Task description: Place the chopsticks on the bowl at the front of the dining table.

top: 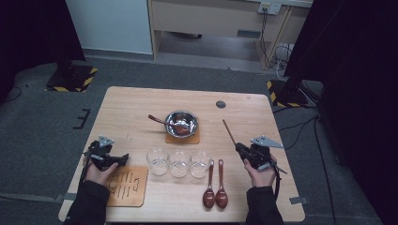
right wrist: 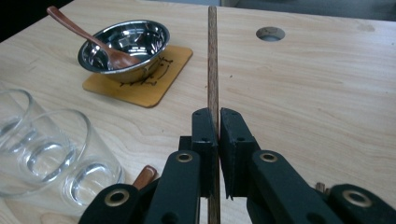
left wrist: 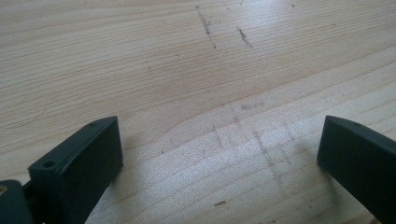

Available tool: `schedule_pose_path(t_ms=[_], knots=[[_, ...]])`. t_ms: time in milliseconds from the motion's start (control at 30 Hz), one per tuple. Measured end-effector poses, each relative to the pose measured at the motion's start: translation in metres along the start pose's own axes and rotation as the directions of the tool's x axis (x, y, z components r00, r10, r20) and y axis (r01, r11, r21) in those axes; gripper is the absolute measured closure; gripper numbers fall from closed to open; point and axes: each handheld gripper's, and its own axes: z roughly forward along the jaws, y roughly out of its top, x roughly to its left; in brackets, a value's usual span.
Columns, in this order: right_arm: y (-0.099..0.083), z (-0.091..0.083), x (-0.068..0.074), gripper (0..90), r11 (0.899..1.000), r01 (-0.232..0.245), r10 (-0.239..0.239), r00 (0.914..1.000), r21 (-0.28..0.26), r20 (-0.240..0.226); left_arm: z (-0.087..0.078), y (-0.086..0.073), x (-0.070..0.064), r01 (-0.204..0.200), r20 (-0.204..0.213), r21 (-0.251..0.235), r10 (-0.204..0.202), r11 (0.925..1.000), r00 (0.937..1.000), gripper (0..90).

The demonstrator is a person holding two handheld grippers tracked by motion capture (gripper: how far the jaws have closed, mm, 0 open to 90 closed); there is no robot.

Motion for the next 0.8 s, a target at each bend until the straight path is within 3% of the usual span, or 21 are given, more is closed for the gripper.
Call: schedule_pose_path(t_ms=[800], knots=[[0.029, 0.025, 0.009, 85.2, 0.999, -0.006, 0.006, 1.0000, -0.041, -0.007, 0.000, 0.000, 0.000, 0.000, 0.000, 0.000, 0.000, 1.0000, 1.0000, 0.0]])
